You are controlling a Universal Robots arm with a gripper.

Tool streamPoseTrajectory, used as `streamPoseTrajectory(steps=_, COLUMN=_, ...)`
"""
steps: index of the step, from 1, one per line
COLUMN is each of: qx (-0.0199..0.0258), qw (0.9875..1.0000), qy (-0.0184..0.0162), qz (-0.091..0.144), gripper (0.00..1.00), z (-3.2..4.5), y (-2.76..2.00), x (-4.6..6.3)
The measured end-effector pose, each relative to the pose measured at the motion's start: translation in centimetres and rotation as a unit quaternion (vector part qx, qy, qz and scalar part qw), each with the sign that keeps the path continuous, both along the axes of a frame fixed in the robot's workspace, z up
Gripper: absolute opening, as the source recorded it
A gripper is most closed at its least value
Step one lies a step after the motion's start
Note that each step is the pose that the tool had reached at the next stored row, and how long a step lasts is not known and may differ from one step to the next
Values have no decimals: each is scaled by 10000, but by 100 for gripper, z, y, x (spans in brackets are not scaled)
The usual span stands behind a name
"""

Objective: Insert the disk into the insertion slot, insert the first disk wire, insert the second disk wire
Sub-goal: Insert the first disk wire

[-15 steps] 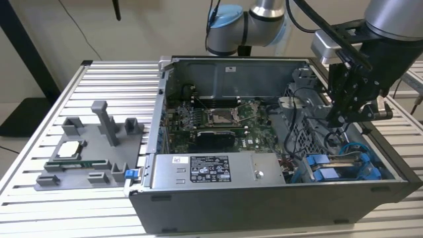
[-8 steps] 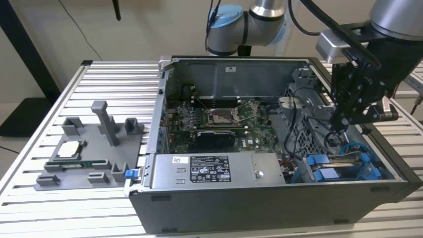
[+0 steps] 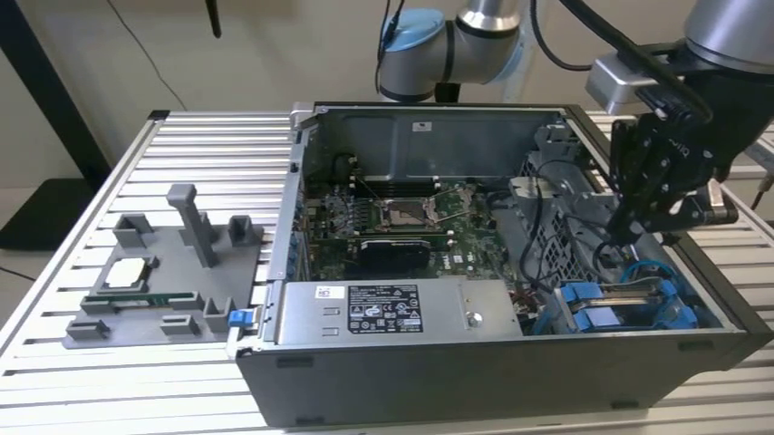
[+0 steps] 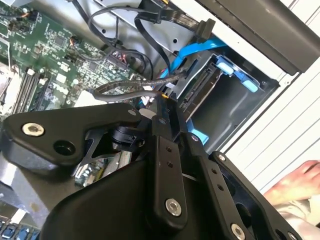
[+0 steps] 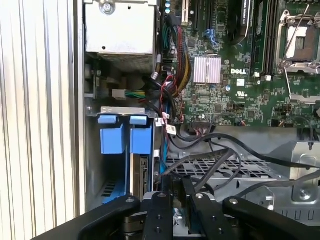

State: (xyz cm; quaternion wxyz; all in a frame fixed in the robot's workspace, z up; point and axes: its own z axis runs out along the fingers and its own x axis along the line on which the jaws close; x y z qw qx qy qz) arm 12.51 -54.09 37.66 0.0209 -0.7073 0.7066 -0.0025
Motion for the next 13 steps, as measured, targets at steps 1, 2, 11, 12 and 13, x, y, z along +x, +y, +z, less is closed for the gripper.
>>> streamPoseTrajectory(steps=1, qx=-22, qw=10000, qy=13, qz=0, gripper=0, z=-2, y=-1, x=6)
streamPoseTrajectory(steps=2, qx=-43, qw=10000, qy=27, qz=0, gripper=0, z=-4, y=-2, x=13)
streamPoseTrajectory(steps=11, qx=-184, qw=9998, qy=126, qz=-1, gripper=0, z=-18, y=-5, x=62)
streamPoseTrajectory(steps=12, qx=-185, qw=9997, qy=127, qz=-1, gripper=0, z=-18, y=-5, x=62)
streamPoseTrajectory(steps=13, qx=-184, qw=9997, qy=131, qz=0, gripper=0, z=-19, y=-5, x=63)
